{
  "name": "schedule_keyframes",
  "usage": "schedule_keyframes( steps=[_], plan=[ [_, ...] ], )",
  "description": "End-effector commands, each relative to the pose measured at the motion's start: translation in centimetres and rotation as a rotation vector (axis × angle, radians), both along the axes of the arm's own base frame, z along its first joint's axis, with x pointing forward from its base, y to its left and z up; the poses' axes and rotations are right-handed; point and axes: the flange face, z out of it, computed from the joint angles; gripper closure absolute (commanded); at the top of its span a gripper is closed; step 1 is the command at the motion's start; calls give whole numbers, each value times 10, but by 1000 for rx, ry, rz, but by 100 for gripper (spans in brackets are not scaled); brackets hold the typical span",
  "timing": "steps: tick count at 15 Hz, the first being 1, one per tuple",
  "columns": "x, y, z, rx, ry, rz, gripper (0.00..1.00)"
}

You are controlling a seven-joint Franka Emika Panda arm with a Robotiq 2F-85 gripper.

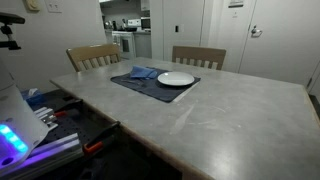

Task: Use the blue towel to wipe the plate

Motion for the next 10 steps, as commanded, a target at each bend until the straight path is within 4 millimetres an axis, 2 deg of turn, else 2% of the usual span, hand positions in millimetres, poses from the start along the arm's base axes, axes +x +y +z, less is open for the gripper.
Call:
schedule_keyframes(
  steps=[1, 8, 10],
  plan=[
    [0, 0, 0, 0, 1, 0, 0],
    [0, 0, 0, 0, 1, 0, 0],
    [5, 6, 2, -4, 1, 14, 0]
  ],
)
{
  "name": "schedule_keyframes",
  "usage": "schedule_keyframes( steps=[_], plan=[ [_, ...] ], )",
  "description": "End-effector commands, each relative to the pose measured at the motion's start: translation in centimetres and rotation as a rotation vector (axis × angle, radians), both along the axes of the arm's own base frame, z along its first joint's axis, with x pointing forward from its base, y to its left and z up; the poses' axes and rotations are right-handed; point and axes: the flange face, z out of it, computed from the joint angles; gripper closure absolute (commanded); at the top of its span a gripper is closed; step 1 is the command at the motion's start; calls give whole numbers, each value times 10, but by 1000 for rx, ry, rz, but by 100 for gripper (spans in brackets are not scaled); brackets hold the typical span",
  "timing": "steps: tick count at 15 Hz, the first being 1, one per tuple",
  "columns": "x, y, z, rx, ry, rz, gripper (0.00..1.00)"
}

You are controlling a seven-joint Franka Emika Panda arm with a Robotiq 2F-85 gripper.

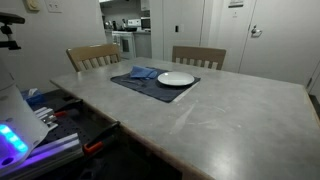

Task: Use the blue towel to wipe the plate

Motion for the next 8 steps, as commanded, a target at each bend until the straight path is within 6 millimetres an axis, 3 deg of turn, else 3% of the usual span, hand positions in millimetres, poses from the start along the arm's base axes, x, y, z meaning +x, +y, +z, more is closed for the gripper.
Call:
schedule_keyframes(
  steps=[1, 8],
  plan=[
    [9, 10, 3, -3, -7, 22, 0],
    [52, 51, -5, 15, -116, 144, 0]
  ],
)
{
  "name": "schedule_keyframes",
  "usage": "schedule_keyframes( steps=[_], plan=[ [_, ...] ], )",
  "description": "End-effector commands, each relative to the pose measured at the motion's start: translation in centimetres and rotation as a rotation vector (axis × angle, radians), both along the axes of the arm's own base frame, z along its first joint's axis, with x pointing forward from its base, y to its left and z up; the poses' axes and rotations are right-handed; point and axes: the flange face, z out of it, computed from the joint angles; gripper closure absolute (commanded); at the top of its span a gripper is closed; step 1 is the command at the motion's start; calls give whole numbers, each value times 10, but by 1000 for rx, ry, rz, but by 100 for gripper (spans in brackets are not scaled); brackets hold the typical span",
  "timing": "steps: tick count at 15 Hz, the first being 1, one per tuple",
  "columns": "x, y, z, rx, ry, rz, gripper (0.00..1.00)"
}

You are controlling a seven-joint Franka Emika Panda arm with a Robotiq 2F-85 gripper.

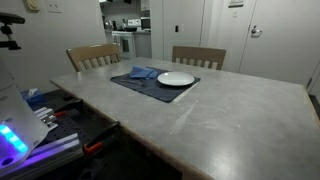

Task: Use the blue towel to wipe the plate

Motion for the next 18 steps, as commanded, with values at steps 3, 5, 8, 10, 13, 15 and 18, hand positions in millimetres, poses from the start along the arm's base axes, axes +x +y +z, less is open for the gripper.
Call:
schedule_keyframes(
  steps=[3, 5, 8, 10, 13, 15, 18],
  plan=[
    [53, 18, -19, 20, -87, 65, 0],
    [69, 18, -26, 46, -117, 58, 0],
    [58, 21, -26, 26, -107, 43, 0],
    [62, 20, -28, 25, -103, 42, 0],
    [65, 22, -28, 11, -83, 9, 0],
    [75, 28, -31, -9, -64, -48, 0],
    [93, 47, -36, -19, -47, -86, 0]
  ],
)
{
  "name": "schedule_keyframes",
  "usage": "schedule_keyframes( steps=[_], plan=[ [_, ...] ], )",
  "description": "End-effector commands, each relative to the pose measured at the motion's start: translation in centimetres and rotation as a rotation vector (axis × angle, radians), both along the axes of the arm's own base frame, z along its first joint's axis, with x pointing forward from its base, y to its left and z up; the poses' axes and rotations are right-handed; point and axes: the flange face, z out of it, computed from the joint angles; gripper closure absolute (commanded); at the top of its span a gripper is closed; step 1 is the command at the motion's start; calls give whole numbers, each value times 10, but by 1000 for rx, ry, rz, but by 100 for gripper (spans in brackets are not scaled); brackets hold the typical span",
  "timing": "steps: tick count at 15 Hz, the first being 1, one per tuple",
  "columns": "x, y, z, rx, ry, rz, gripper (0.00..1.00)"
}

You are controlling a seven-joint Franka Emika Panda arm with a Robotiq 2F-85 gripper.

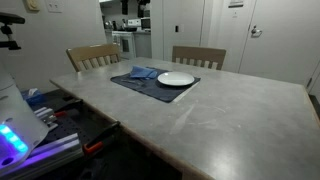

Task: Use the blue towel to wipe the plate

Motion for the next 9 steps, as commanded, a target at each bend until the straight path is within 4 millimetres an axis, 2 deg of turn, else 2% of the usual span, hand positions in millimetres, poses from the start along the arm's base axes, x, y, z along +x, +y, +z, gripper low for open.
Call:
schedule_keyframes(
  steps=[1, 3, 6, 7, 8, 9],
  plan=[
    [31, 18, -7, -19, 46, -77, 0],
    [45, 28, -8, -15, 78, -175, 0],
    [64, 40, -13, 82, 102, -323, 0],
    [67, 42, -14, 121, 92, -306, 0],
    [52, 40, -11, 67, 83, -280, 0],
    [56, 42, -12, 89, 88, -292, 0]
  ],
)
